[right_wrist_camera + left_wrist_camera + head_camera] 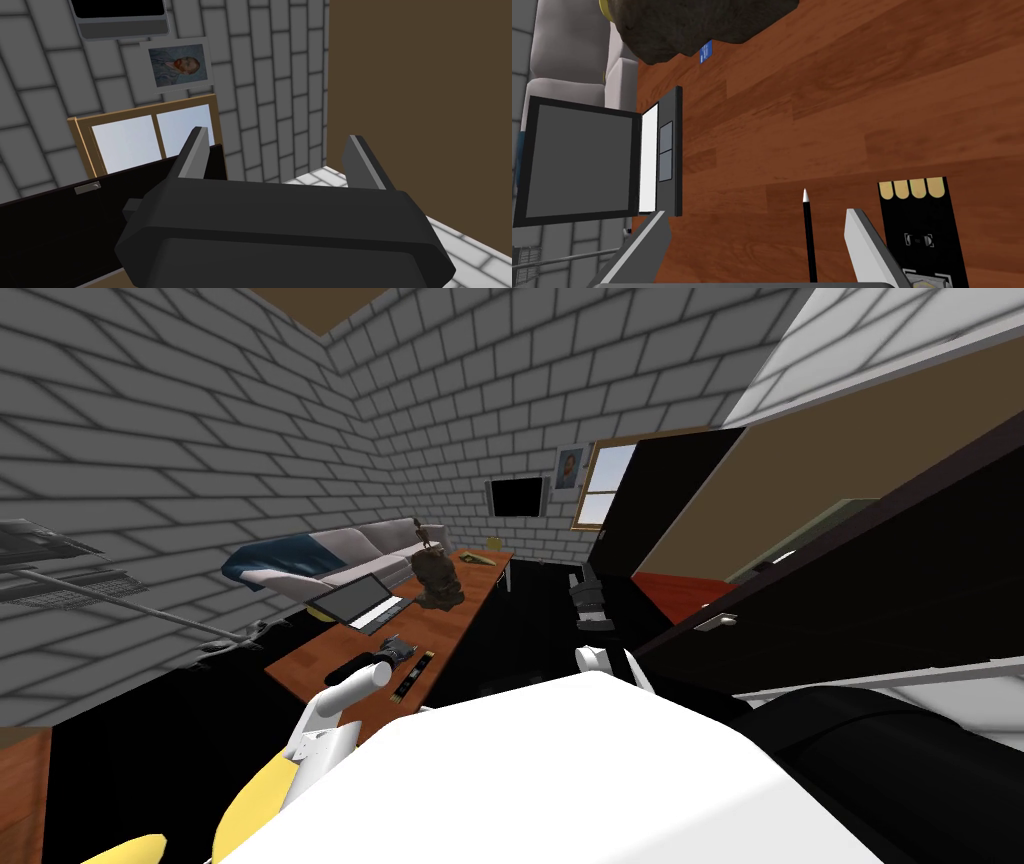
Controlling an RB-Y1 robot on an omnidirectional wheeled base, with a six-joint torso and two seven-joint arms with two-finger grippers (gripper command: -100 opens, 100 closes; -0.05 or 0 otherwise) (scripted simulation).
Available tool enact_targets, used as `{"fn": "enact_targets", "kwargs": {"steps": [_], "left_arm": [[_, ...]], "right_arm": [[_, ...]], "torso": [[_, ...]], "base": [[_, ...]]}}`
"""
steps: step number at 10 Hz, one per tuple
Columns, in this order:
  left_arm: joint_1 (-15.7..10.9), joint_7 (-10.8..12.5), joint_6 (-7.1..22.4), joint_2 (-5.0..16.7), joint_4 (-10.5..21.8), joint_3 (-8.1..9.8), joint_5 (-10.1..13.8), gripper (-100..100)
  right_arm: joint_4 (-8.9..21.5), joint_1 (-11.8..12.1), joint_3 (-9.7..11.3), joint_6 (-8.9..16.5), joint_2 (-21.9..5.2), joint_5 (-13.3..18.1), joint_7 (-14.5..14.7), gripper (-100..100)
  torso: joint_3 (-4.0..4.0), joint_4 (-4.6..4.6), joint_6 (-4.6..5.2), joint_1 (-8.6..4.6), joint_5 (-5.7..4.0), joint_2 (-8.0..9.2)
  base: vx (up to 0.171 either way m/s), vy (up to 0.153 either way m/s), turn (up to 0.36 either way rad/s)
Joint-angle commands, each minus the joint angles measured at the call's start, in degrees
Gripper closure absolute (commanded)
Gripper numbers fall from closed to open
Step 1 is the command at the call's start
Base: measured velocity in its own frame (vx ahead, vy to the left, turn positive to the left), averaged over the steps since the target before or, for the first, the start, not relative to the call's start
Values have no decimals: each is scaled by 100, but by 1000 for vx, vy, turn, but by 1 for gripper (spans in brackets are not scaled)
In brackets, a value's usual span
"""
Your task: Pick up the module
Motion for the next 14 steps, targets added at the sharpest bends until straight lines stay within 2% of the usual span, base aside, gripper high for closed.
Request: {"fn": "enact_targets", "kwargs": {"steps": [1,2,3,4,5,6,7,9,10,13,14], "left_arm": [[-20,40,286,45,62,26,41,-100],[-20,40,382,45,62,26,41,-100],[-63,85,572,122,258,55,113,-100],[-63,85,727,122,258,55,113,-100],[-101,123,921,199,451,76,181,-100],[-101,123,1076,199,451,76,181,-100],[-134,154,1235,275,639,90,247,-100],[-134,154,1402,275,639,90,247,-100],[-162,178,1640,351,822,98,309,-100],[-184,197,2002,425,997,100,367,-100],[-200,210,2246,499,1166,96,421,-100]], "right_arm": [[0,0,0,0,0,0,0,0],[0,0,0,0,0,0,0,0],[0,0,0,0,0,0,0,0],[0,0,0,0,0,0,0,0],[0,0,0,0,0,0,0,0],[0,0,0,0,0,0,0,0],[0,0,0,0,0,0,0,0],[0,0,0,0,0,0,0,0],[0,-1,0,0,0,0,0,0],[0,0,0,0,0,0,0,0],[0,0,0,0,0,0,0,0]], "torso": [[0,0,0,0,0,0],[0,0,0,-3,-1,1],[5,2,0,-2,-1,9],[4,2,0,3,0,7],[3,1,0,2,0,6],[1,0,0,1,0,3],[2,0,0,0,0,4],[2,0,0,3,0,4],[6,2,0,3,0,12],[3,1,0,7,1,5],[2,1,0,6,1,5]], "base": [[59,-14,3],[26,-8,1],[43,3,2],[44,0,4],[54,-6,-2],[51,-5,1],[58,-2,-5],[35,3,-1],[33,2,-10],[47,10,-8],[47,5,-14]]}}
